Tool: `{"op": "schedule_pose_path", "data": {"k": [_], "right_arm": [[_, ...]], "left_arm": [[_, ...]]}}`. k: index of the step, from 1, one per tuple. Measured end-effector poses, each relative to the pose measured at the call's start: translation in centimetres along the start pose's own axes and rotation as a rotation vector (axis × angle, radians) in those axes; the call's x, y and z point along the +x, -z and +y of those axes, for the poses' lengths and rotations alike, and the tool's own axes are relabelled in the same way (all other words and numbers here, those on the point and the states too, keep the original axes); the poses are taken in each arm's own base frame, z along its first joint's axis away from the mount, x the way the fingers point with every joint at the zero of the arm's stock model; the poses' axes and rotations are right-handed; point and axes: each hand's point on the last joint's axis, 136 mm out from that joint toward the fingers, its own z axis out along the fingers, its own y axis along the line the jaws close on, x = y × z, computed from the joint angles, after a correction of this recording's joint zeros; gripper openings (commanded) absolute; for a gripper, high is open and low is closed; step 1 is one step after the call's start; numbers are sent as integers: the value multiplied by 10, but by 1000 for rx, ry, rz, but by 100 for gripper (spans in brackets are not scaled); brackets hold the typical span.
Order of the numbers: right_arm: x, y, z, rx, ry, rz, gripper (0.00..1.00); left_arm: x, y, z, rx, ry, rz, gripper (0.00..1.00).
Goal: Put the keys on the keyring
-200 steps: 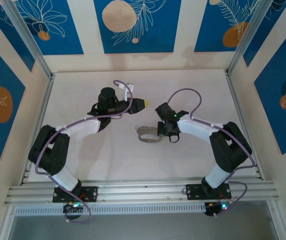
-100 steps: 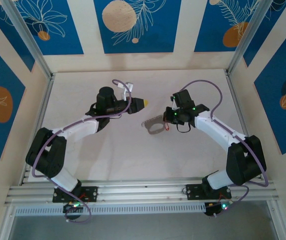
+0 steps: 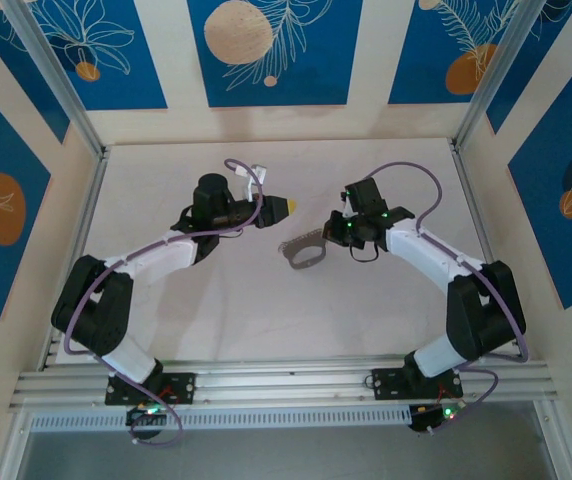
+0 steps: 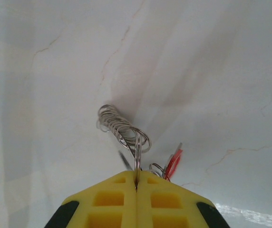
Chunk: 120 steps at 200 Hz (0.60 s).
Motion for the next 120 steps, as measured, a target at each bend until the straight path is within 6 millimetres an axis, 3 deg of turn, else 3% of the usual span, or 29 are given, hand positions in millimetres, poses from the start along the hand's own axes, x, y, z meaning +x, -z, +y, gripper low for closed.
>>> {"op": "schedule_pose_path", "data": {"k": [120], "right_arm": [[46,-73,-21,132,-116,132,0]], "left_arm": [[0,0,0,0,0,0,39]]}}
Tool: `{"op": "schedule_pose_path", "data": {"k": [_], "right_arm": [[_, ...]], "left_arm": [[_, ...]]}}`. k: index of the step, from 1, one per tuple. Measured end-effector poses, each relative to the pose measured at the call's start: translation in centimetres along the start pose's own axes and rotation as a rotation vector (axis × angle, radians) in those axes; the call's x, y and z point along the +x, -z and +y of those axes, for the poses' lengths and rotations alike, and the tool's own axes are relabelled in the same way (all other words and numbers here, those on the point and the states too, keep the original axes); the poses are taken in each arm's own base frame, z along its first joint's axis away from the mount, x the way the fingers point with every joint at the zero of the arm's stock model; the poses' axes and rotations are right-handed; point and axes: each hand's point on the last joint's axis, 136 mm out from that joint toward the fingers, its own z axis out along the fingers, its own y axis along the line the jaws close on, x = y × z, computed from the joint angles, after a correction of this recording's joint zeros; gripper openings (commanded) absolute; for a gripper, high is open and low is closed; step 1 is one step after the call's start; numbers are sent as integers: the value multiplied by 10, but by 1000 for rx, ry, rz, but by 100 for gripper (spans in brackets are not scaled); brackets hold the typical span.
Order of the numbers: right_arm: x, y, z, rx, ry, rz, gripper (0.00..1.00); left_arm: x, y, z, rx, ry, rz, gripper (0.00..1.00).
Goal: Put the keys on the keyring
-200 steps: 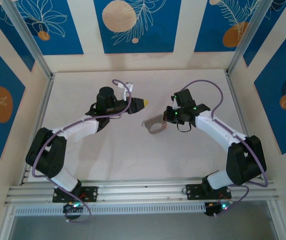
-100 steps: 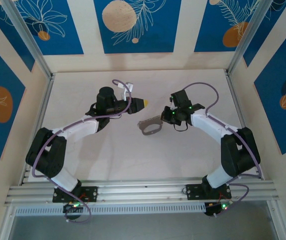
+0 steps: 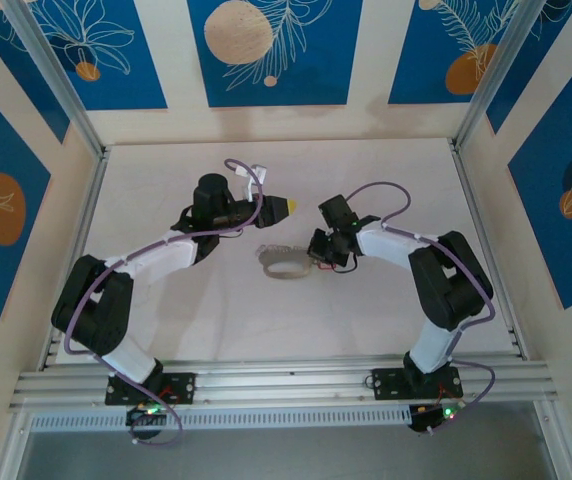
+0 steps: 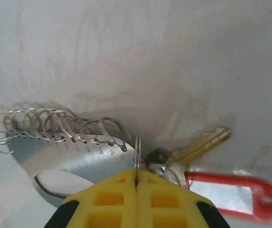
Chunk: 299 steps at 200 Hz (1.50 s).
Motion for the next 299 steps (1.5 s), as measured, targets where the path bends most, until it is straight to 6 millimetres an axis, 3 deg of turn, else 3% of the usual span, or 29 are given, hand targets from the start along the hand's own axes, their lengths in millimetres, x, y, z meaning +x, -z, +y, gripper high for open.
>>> {"op": "schedule_pose_path", "data": {"k": [12,53,83,127,166,299], "right_arm": [[-1,-3,2,2,1,4,0],[-11,-1,16,-33,32,-23,20],[-14,13,22,-56,76,-53,29],[-5,30,11,-52,122,-86,44],[4,25,-4,-9,167,-70,43],[5,8,-5,138,496,-29,38]], "left_arm": [[0,0,0,0,0,0,39],[-1,0,-1,3,-4,-4,40],[-1,0,-1,3,-4,-4,40],[-1,0,-1,3,-3,-4,39],[-1,0,-1,3,0,-4,40],[-1,0,0,2,4,-3,40]]}}
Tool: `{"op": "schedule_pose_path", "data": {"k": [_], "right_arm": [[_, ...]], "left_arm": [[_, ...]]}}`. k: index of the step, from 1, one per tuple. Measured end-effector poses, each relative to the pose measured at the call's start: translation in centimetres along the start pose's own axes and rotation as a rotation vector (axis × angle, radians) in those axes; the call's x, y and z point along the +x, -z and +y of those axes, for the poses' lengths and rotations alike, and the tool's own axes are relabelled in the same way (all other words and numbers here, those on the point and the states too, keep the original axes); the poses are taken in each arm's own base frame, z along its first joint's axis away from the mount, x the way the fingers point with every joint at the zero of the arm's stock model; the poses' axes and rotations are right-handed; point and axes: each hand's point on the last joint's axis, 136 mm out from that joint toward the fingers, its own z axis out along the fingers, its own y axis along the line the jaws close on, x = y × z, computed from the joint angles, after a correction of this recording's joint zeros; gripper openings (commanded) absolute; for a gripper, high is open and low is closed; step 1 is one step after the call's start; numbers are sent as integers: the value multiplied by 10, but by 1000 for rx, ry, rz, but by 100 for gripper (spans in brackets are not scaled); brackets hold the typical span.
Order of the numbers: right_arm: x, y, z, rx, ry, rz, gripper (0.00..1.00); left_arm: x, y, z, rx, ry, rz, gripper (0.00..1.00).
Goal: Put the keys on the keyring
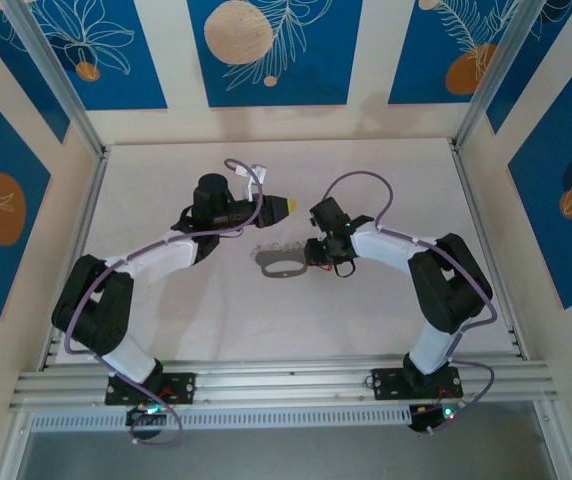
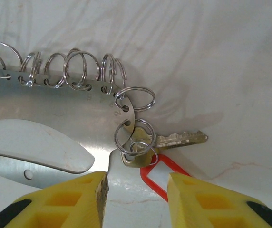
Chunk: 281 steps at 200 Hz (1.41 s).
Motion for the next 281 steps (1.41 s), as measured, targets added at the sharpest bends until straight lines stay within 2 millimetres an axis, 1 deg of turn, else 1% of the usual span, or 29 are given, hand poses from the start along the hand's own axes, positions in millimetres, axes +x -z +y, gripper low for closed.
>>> {"op": "schedule_pose_path", "data": {"k": [27,51,115,161,181,236,257,281], "right_arm": [[5,-10,-1,42,49,32,36],[10,-18,-6,81,76,61,33],[-1,-15,-12,136,100,40,33],[-11,-12,-9,139,115,23,33],[-17,-15,-8,140,123,20,32],[-16,-25,-9,148,148,44,27],[-19,-25,-7,147,157,40,22],[-23,-24,-5,143,168,33,9]], "left_arm": [[0,0,0,0,0,0,39],[0,0,0,0,0,0,40],[1,0,0,-2,2,2,40],[1,0,0,-1,2,2,40],[0,0,1,-1,2,3,39],[0,-1,1,-2,2,3,39],[0,-1,1,-2,3,3,40],[0,-1,1,-2,3,3,40]]}}
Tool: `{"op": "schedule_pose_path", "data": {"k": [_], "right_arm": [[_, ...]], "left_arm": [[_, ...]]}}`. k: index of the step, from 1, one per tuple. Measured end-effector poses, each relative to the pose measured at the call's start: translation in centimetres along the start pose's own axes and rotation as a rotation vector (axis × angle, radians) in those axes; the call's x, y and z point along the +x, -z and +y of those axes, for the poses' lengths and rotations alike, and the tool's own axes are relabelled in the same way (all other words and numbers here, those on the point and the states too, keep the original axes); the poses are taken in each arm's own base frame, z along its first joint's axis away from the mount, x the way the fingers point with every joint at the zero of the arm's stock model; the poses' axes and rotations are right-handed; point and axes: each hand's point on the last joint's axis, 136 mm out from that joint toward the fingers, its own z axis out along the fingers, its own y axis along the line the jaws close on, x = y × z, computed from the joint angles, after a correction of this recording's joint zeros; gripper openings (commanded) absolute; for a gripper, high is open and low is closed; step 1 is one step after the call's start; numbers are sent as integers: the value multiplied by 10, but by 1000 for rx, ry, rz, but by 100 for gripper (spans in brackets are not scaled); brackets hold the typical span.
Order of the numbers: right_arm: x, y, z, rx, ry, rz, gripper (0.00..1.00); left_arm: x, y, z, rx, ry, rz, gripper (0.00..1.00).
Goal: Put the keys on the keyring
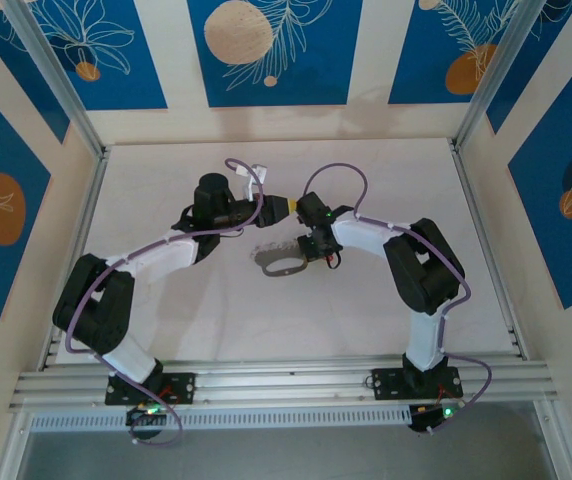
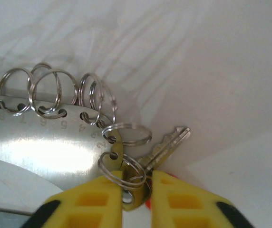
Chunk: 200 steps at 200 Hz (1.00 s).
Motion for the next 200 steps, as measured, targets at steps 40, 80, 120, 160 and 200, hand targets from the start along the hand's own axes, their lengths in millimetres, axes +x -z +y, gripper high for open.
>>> {"op": "schedule_pose_path", "data": {"k": [40,80,120,160,200], "right_arm": [[-9,4,1,-13,-4,-22,0],[-7,6,-1,-34,-19,-11,0],[-14,32,-6,-90,-79,-58,0],[-25,58,-8,-147,-135,-118,0],[-25,65,-9,-209,-188,-126,0]], "left_arm": [[0,0,0,0,0,0,40],[0,0,0,0,0,0,39],[0,0,0,0,0,0,40],[0,0,0,-1,1,1,39],[1,0,0,-2,2,2,39]]}}
